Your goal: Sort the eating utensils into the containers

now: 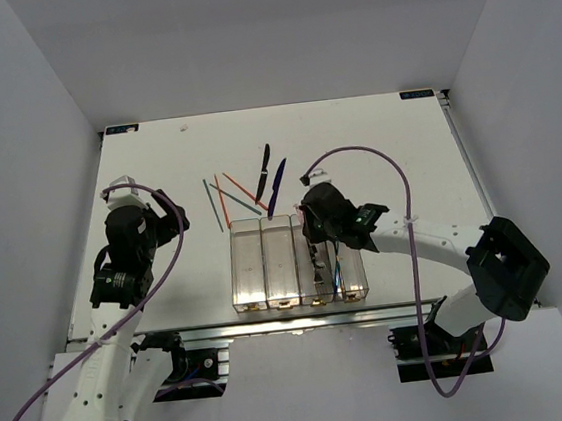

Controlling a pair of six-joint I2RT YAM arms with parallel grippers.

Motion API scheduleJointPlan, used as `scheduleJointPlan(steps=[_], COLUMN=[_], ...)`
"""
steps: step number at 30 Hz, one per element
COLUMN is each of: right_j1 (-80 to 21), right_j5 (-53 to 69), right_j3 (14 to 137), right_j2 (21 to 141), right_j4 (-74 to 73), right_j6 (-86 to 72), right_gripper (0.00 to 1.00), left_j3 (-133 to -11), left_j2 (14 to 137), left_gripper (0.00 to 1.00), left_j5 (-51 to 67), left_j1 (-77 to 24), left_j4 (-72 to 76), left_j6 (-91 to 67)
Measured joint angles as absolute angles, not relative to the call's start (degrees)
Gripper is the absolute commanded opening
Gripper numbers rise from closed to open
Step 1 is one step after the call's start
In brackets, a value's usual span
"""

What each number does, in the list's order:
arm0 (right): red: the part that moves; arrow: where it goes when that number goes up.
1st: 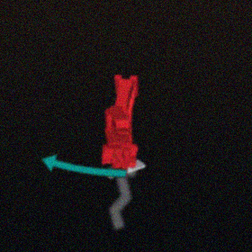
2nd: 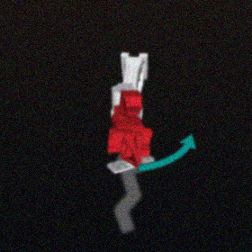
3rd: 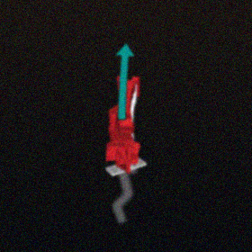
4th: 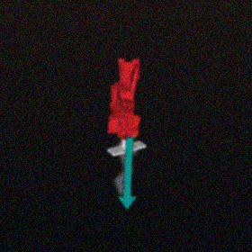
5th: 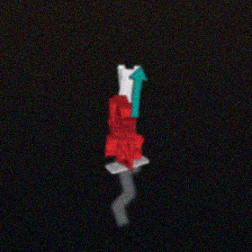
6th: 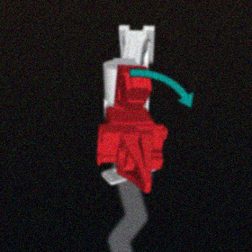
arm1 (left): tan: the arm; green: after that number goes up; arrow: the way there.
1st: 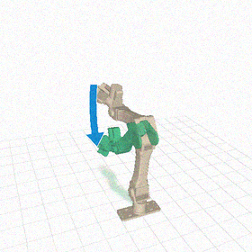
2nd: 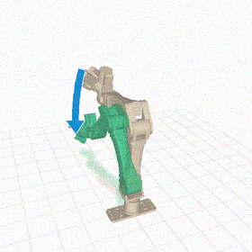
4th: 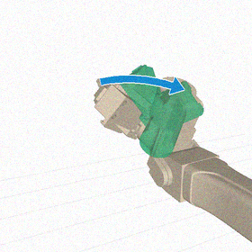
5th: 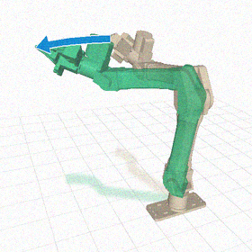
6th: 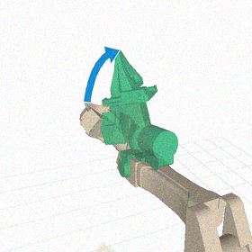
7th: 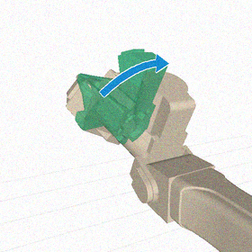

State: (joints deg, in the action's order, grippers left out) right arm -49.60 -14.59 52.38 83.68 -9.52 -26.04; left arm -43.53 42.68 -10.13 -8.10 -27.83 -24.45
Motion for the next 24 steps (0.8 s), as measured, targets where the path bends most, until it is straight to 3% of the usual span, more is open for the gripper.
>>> scheduleJointPlan(steps=[4,6,8,10,11,12,13,18,24], right_j1=[-51.09,-51.53,-52.16,-52.71,-52.99,-53.3,-53.65,-54.13,-51.96], right_j5=[-16.14,-16.69,-17.41,-17.8,-18.02,-18.11,-18.26,-22.24,-26.89], right_j3=[51.51,51.31,50.94,50.76,50.74,50.74,50.72,52.53,55.02], right_j2=[82.41,82.15,82.02,81.97,81.91,81.71,81.06,76.42,62.52], right_j4=[-9.52,-9.61,-9.98,-10.37,-10.46,-10.46,-10.52,-14.13,-21.37], right_j6=[-28.91,-29.87,-31.09,-31.77,-32.08,-32.58,-32.84,-32.73,-33.52], right_gripper=[0.0,0.19,0.44,0.57,0.69,0.7,0.89,0.89,0.89], left_j3=[-43.53,-43.53,-43.53,-43.53,-43.53,-43.57,-43.7,-51.62,-79.64], left_j2=[42.72,42.83,42.94,43.05,43.09,43.22,43.57,51.59,87.74], left_gripper=[0.98,0.98,0.98,0.98,0.98,0.98,0.98,0.98,0.98], left_j5=[-10.22,-10.37,-10.68,-11.16,-11.46,-11.62,-11.77,-9.69,-12.08], left_j1=[-8.1,-8.1,-8.1,-8.1,-8.1,-8.1,-8.1,-8.47,-21.91], left_j4=[-27.81,-27.81,-27.83,-27.83,-27.83,-27.83,-27.86,-27.11,-26.96], left_j6=[-24.47,-24.47,-24.49,-24.56,-24.69,-24.77,-25.08,-27.03,-25.61])
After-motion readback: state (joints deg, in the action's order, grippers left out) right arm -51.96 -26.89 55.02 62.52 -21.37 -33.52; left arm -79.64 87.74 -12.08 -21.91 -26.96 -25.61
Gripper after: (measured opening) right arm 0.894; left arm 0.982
